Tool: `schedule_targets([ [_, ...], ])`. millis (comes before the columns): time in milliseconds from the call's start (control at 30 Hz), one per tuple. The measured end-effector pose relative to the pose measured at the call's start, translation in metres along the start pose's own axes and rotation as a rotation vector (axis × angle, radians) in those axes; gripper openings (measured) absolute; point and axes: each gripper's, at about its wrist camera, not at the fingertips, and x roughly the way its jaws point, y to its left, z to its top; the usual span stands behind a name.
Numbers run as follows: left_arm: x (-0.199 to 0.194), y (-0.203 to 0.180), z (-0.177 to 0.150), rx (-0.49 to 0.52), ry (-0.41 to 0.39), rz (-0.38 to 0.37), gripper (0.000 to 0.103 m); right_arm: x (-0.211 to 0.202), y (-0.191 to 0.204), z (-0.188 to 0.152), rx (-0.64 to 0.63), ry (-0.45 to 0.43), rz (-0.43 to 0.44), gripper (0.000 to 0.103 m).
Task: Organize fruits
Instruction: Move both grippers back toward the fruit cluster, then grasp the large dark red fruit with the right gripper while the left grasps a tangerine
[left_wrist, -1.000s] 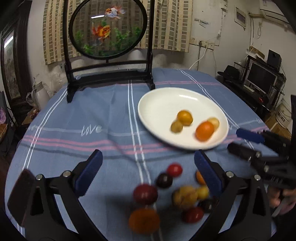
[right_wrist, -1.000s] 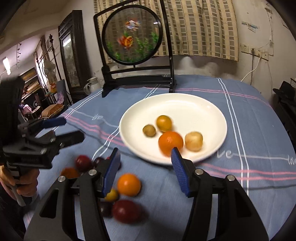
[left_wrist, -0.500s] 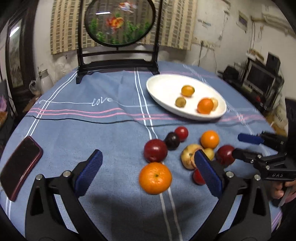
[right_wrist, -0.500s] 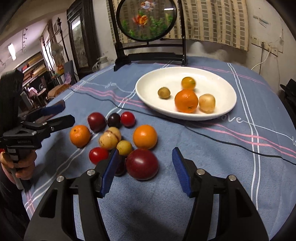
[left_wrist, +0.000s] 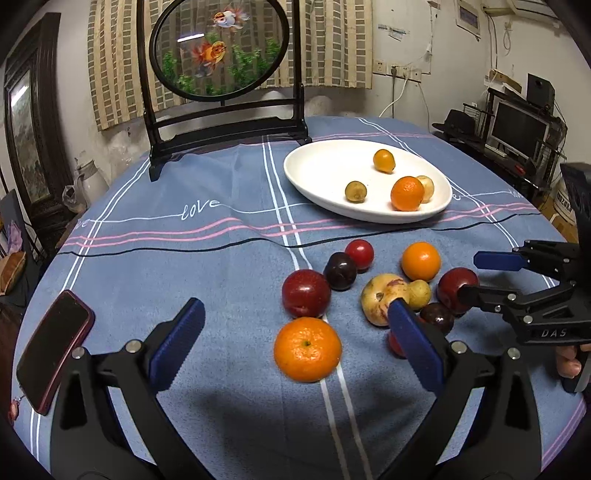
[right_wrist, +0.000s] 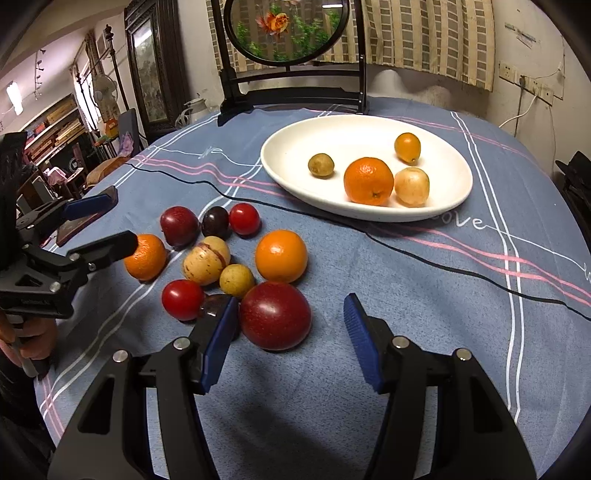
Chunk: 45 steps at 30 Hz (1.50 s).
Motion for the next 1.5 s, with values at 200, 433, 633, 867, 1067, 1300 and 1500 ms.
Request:
schedule_targets([
  [200,0.002,0.006,0.000,-0.035,0.011,-0.011,0.101,0.002,0.001,0.000,-0.007,0.005,-0.001,0.060],
  [433,0.003,0.007,0.000,-0.040,0.014,-0.009,0.101,0.004,0.002,-0.001,-0.012,0.015,0.001,0.060],
  [633,0.003,0.007,0.000,-0.042,0.015,-0.013,0.101,0.006,0.003,-0.002,-0.017,0.019,0.004,0.060],
  [867,0.003,0.006,-0.001,-0.041,0.013,-0.015,0.101,0.008,0.006,-0.003,-0.029,0.026,0.007,0.052],
  [1067,0.002,0.005,-0.001,-0.038,0.015,-0.015,0.101,0.009,0.008,-0.003,-0.037,0.027,0.009,0.051],
  [1300,0.000,0.005,-0.003,-0.029,0.019,-0.033,0.101,0.011,0.008,-0.002,-0.041,0.025,0.009,0.050],
  [1500,0.005,0.000,-0.006,-0.005,0.055,-0.083,0.101,0.013,0.009,-0.001,-0.044,0.020,0.007,0.050],
])
